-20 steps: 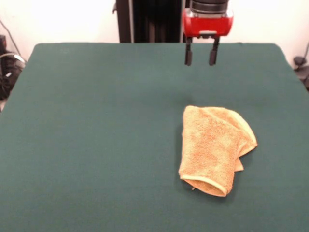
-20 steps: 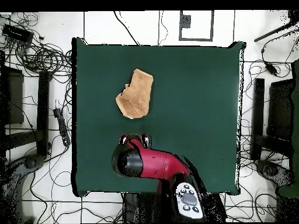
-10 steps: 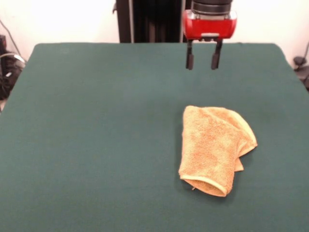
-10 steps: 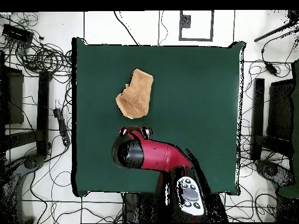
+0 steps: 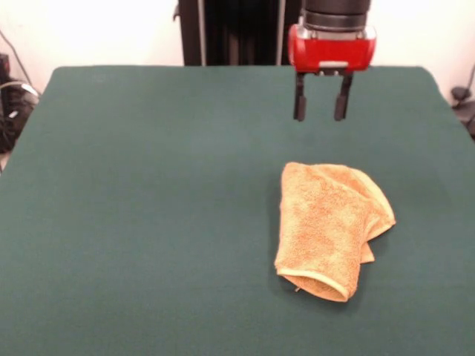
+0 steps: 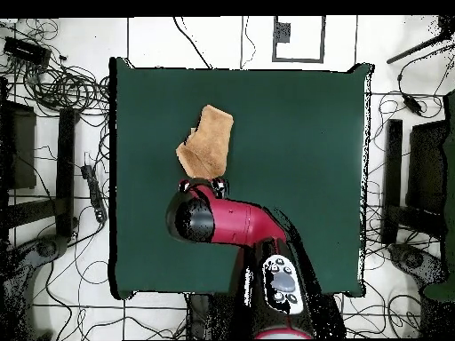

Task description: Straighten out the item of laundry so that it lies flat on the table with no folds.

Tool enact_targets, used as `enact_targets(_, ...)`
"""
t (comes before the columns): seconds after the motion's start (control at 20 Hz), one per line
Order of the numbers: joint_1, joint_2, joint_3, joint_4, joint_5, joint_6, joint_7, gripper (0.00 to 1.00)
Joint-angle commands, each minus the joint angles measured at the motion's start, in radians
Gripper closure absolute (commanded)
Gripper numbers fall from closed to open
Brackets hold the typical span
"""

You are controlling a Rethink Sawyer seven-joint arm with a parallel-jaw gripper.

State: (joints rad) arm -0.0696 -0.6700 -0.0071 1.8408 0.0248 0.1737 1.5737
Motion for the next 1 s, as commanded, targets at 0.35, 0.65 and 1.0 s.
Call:
enact_targets(0.35, 0.072, 0.119, 0.005, -0.16, 0.071, 0.139, 0.197, 0.0)
enact_targets(0.65, 0.072, 0.14, 0.015, -0.196, 0.076, 0.157, 0.192, 0.0)
enact_targets(1.0, 0.074, 0.142, 0.015, -0.242, 0.078, 0.217, 0.188, 0.0)
